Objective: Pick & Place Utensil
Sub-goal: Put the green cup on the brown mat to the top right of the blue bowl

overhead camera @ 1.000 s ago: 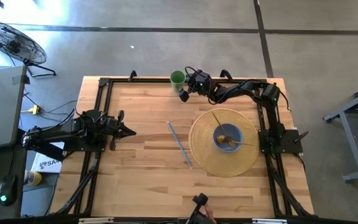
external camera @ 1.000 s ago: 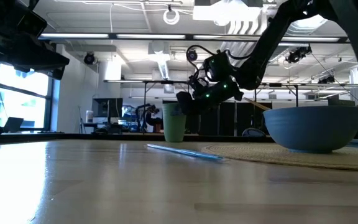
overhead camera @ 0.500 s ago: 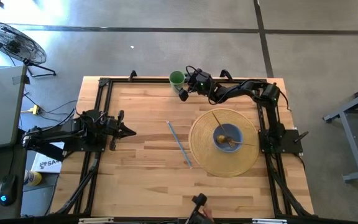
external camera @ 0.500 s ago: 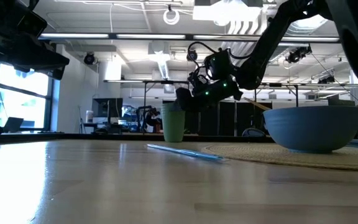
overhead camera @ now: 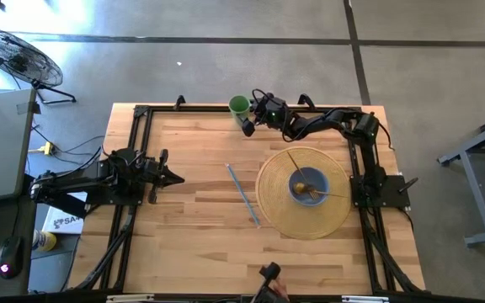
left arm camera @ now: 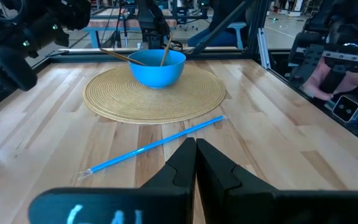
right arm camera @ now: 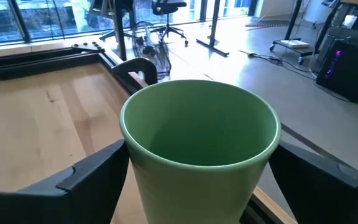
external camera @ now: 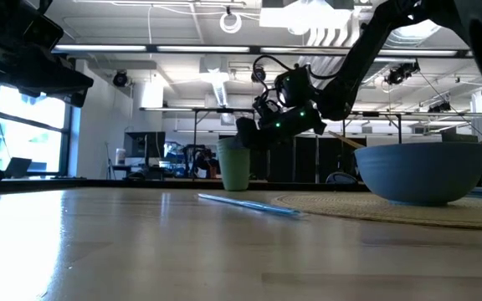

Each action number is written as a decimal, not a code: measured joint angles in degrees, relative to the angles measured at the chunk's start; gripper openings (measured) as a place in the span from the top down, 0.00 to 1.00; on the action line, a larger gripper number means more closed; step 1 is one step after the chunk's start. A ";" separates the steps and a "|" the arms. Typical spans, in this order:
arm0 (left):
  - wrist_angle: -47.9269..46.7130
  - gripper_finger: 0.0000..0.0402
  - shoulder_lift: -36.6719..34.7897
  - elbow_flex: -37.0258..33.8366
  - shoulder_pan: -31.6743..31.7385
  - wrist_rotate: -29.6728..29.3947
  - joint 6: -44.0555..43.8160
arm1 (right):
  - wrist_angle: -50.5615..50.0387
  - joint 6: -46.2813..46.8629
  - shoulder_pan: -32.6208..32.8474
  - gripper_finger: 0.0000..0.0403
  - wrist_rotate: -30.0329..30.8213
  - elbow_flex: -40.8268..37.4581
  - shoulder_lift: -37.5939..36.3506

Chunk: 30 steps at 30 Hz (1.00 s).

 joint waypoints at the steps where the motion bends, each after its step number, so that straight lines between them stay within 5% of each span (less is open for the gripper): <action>1: 0.00 0.98 -0.02 0.01 0.00 0.01 0.01 | 0.02 -0.02 0.18 0.10 0.54 0.00 0.00; 19: 0.00 0.98 -0.01 0.01 0.00 -0.01 0.01 | 0.59 -0.07 7.99 0.11 1.71 0.00 -3.76; 30: 0.00 0.98 0.00 0.01 0.00 -0.01 0.01 | -2.10 1.72 17.08 0.11 10.58 0.00 -3.98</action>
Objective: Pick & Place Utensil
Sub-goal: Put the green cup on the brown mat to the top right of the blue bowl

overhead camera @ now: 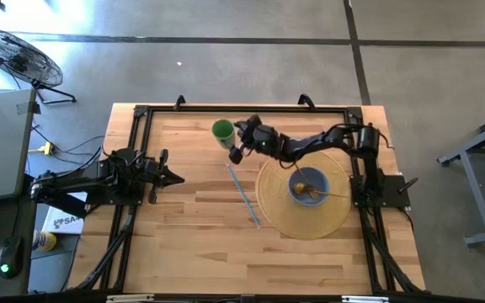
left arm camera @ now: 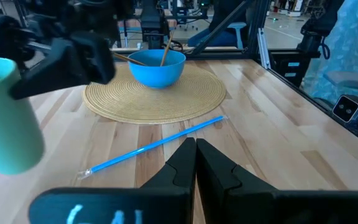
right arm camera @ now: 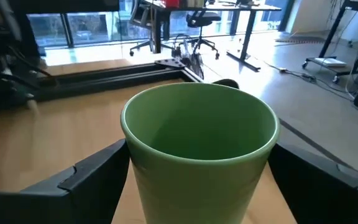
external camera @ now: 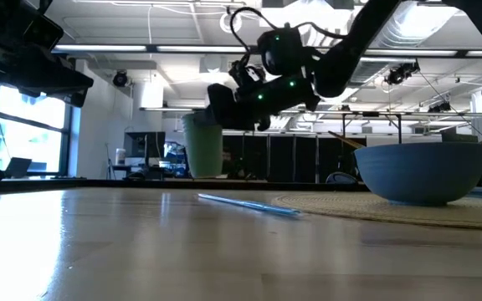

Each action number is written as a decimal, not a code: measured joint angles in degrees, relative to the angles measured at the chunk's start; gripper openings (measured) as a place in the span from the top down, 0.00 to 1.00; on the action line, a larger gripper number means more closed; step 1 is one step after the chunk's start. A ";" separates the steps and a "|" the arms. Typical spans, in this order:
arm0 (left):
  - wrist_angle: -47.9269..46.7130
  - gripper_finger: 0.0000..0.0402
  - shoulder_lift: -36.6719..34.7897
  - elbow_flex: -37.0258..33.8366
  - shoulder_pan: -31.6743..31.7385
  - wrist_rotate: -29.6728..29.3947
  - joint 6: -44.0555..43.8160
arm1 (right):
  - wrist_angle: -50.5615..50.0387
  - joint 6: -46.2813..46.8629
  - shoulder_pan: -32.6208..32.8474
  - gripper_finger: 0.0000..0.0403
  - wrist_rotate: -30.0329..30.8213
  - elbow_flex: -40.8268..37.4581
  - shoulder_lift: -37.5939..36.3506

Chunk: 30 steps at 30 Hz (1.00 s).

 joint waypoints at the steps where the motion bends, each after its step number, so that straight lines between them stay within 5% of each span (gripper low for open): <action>1: 0.00 0.98 0.00 0.00 0.00 0.02 0.00 | 0.02 0.47 0.73 0.11 0.76 0.00 0.00; 19: 0.00 0.98 0.00 -0.01 0.00 0.02 0.00 | 2.34 4.74 7.89 0.11 20.27 0.00 4.53; 30: 0.00 0.98 -0.02 -0.02 0.00 0.02 0.00 | 2.58 6.31 7.98 0.08 20.74 0.00 5.18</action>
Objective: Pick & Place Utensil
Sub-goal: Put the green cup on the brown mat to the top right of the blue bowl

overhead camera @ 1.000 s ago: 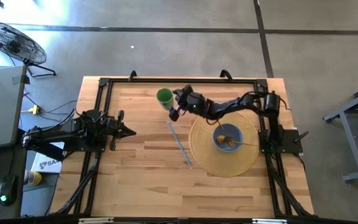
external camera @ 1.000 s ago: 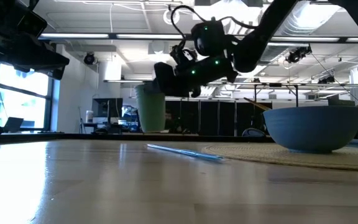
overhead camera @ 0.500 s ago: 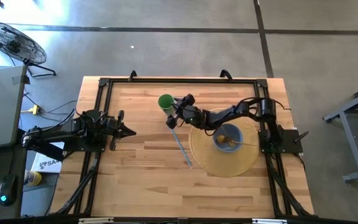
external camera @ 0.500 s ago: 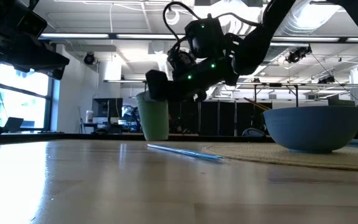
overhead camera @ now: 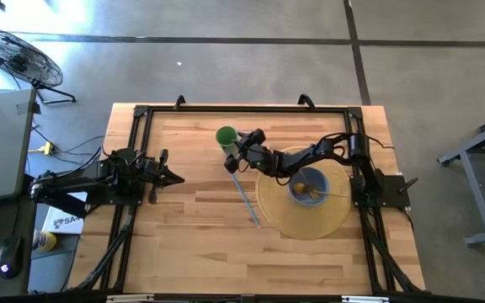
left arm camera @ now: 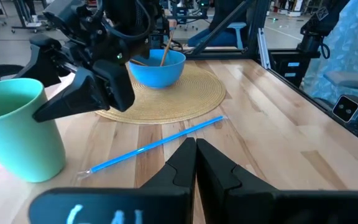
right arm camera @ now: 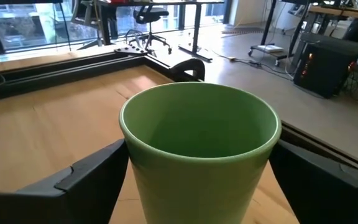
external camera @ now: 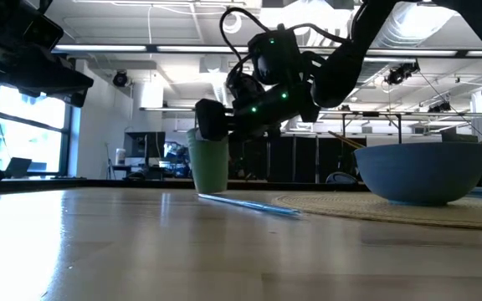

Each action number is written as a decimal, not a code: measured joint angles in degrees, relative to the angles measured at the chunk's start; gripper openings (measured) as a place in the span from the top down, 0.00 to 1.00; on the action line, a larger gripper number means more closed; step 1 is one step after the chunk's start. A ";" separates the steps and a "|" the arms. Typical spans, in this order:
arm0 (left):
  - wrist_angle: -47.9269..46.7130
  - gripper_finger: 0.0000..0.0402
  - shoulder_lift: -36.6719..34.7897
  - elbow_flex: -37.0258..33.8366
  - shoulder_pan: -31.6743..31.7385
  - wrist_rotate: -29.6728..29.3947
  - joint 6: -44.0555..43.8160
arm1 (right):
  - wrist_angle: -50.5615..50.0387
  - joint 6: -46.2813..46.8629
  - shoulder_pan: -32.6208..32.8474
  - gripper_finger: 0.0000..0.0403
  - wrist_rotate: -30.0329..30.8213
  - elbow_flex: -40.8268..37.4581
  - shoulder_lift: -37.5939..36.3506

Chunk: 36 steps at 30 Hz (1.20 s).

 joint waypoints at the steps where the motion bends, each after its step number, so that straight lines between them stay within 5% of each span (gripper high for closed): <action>1: 0.00 0.98 0.01 0.02 0.00 0.00 -0.01 | -0.24 0.37 0.00 0.07 0.27 0.00 0.00; 15: 0.00 0.98 0.01 0.01 0.00 0.00 0.00 | -1.70 -0.06 -0.22 0.01 0.87 0.00 -0.02; 23: 0.00 0.98 0.02 0.01 0.00 0.00 0.00 | -2.38 3.04 -2.76 0.01 -5.96 0.00 -0.02; 31: 0.00 0.98 0.01 0.01 0.00 -0.02 -0.01 | -2.74 3.75 -4.35 0.01 -6.10 0.00 -0.04; 36: 0.00 0.98 0.00 0.00 0.00 -0.02 -0.02 | 5.41 4.58 -4.72 0.01 -9.31 0.04 3.80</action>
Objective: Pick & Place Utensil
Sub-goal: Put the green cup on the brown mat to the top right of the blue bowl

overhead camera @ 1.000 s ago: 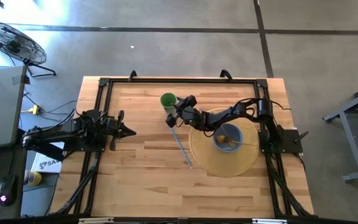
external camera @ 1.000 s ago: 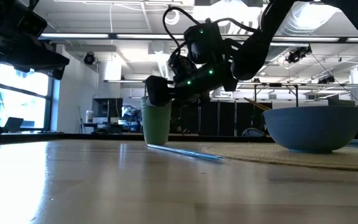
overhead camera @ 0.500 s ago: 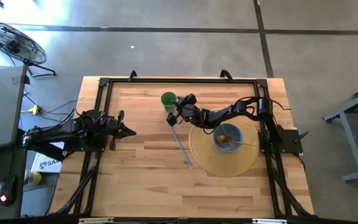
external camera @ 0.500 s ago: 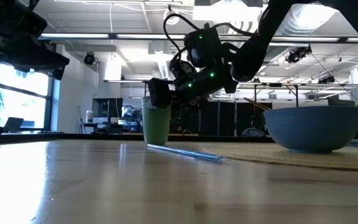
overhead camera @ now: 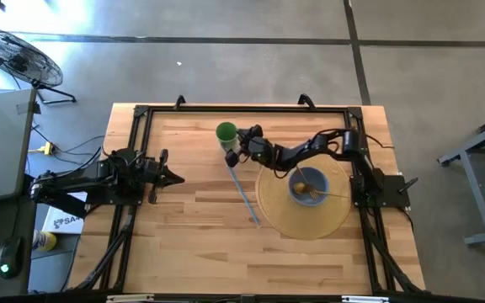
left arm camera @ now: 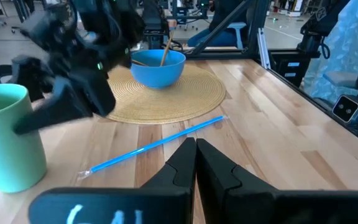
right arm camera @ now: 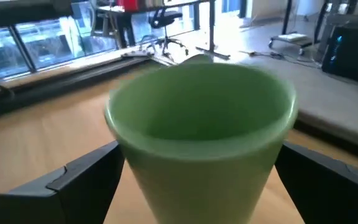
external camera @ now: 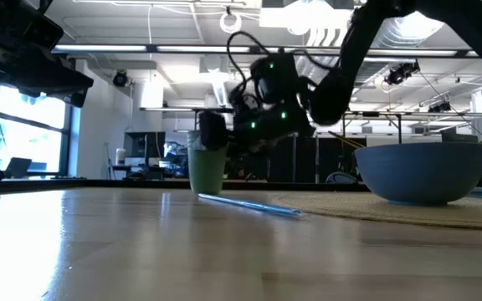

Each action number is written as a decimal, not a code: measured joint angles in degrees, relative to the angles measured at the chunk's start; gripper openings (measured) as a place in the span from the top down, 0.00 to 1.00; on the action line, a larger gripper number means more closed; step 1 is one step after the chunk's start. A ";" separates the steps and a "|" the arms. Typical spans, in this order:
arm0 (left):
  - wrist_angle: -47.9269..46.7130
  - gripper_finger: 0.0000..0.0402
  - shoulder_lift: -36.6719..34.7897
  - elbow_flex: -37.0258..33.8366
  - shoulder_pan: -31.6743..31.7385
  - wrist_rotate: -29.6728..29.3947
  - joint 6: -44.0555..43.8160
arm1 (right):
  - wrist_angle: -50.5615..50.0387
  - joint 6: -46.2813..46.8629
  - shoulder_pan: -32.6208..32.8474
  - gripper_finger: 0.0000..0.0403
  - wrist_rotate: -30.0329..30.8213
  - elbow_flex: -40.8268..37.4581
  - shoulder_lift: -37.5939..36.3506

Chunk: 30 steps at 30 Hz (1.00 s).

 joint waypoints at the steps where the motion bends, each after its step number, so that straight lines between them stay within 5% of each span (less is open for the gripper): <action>1: 0.01 0.98 0.02 0.01 0.00 0.00 0.02 | 1.20 0.21 0.01 0.01 -0.20 0.00 1.21; 13: 0.00 0.98 0.02 0.00 0.00 0.00 0.02 | 11.87 -1.84 -0.33 0.01 -0.35 -0.06 6.91; 30: 0.00 0.98 0.02 0.01 0.00 0.00 0.02 | 3.44 -3.46 -0.51 0.01 2.30 5.77 6.91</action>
